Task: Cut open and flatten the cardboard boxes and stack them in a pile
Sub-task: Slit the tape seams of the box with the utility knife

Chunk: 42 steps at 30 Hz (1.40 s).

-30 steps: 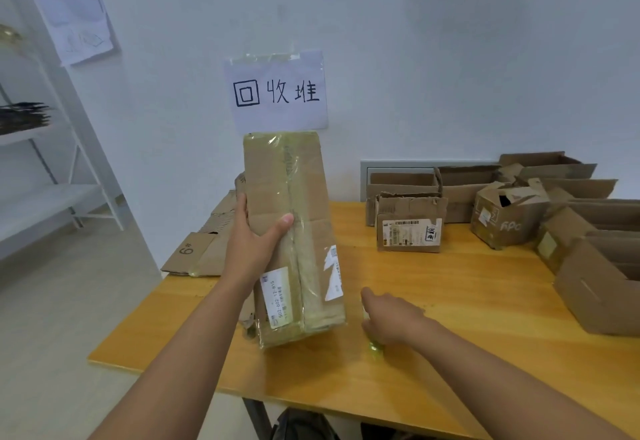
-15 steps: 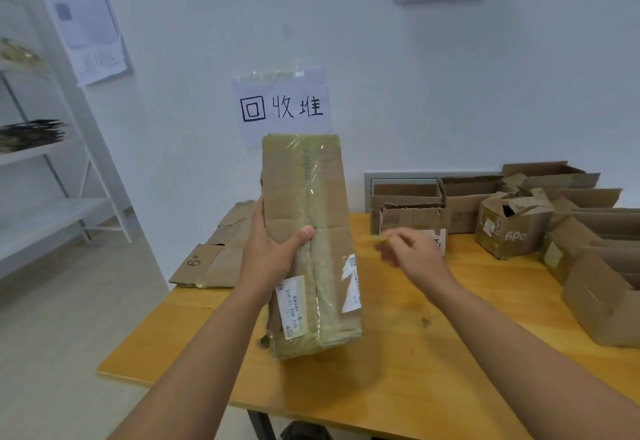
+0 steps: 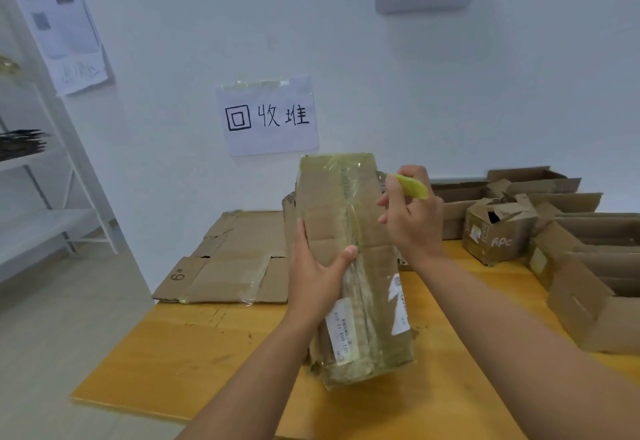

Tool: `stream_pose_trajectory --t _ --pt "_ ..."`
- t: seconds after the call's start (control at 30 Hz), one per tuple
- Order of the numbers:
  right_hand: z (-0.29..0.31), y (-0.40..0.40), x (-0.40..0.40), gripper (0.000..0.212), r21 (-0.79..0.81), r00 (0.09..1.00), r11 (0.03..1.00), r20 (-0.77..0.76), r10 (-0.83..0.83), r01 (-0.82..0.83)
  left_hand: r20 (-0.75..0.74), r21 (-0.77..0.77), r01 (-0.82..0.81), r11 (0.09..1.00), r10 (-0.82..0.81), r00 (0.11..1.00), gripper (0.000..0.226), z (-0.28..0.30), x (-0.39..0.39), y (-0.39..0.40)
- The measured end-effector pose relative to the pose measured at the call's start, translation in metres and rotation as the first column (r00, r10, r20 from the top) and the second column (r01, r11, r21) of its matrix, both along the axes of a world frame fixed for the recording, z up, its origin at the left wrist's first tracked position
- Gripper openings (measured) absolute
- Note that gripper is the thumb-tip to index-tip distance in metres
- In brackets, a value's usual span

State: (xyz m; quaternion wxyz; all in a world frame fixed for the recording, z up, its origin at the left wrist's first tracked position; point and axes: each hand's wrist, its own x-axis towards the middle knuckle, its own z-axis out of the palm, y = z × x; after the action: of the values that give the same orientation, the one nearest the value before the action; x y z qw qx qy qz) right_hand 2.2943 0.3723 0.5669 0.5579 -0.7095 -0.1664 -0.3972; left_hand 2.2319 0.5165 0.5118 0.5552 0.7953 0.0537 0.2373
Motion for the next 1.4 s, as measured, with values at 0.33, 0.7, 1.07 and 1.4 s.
stream_pose_trajectory --t 0.33,0.7,1.07,1.4 --pt "0.031 0.024 0.052 0.036 -0.418 0.990 0.900 0.011 0.140 -0.123 0.052 0.030 -0.002 1.000 0.001 0.999 0.106 -0.009 -0.017 0.005" --pt "0.016 0.030 0.037 0.042 -0.428 0.988 0.897 0.049 0.146 -0.111 0.225 0.269 0.013 0.963 -0.076 0.971 0.086 0.091 0.041 0.044" --pt "0.013 0.034 0.024 0.037 -0.085 0.960 0.986 0.230 0.157 -0.141 0.275 0.336 -0.068 0.940 -0.029 0.961 0.053 0.083 0.059 0.058" --pt "0.012 0.044 0.015 0.025 -0.139 0.966 0.977 0.177 0.188 -0.164 0.317 0.330 -0.041 0.943 -0.069 0.946 0.051 0.077 0.060 0.055"
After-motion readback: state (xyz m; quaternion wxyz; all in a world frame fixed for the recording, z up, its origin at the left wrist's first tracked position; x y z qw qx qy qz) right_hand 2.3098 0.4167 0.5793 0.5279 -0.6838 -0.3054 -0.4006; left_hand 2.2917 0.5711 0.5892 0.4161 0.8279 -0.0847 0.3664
